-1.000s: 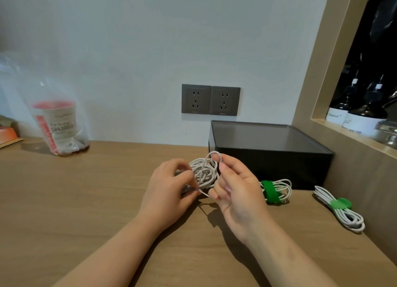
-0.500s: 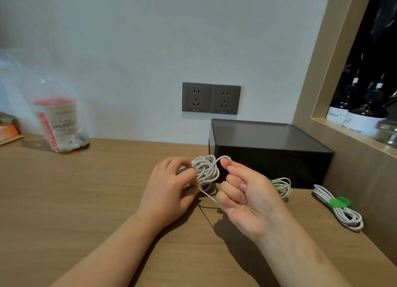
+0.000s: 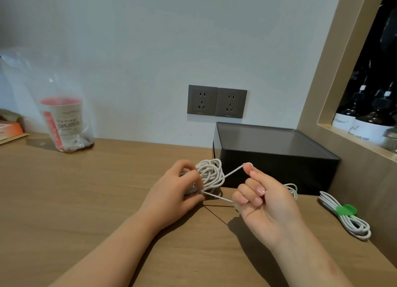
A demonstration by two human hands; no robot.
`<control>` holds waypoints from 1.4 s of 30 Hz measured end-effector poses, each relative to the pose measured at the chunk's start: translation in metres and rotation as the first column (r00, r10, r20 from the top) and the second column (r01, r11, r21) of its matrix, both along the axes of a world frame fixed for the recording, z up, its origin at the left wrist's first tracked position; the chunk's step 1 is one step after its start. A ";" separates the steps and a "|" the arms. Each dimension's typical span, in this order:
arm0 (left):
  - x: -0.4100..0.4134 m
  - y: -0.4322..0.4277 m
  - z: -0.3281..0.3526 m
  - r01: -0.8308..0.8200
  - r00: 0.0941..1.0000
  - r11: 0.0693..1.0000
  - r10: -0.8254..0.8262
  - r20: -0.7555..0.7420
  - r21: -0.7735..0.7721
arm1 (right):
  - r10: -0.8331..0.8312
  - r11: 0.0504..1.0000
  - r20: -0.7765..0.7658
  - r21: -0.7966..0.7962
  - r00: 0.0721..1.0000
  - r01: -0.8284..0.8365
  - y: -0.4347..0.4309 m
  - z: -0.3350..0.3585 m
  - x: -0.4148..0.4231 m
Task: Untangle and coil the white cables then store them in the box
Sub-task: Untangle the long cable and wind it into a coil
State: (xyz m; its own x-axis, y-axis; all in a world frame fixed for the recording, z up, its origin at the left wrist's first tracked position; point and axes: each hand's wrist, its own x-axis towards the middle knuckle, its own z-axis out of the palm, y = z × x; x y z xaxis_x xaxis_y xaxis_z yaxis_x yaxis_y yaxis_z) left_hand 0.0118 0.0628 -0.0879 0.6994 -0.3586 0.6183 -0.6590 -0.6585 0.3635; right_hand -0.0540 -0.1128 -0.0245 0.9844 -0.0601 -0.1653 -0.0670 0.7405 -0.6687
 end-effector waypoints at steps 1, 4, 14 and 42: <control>0.000 0.002 0.001 0.017 0.998 1.000 -0.016 -0.053 0.024 | -0.034 0.999 -0.030 -0.012 0.999 0.033 -0.002 -0.001 0.003; 0.002 0.006 0.005 0.021 0.991 0.999 -0.024 -0.131 -0.024 | -0.096 0.992 -0.090 -0.091 0.991 0.087 -0.006 -0.003 0.006; -0.006 0.008 0.019 -0.088 0.956 0.985 0.042 -0.291 -0.146 | -0.186 0.216 0.226 -0.940 0.956 0.264 -0.006 -0.022 0.015; -0.062 -0.067 0.010 -0.113 0.956 0.947 0.021 -0.292 -0.301 | 0.096 -0.659 0.180 -0.726 0.979 0.198 -0.075 -0.047 0.007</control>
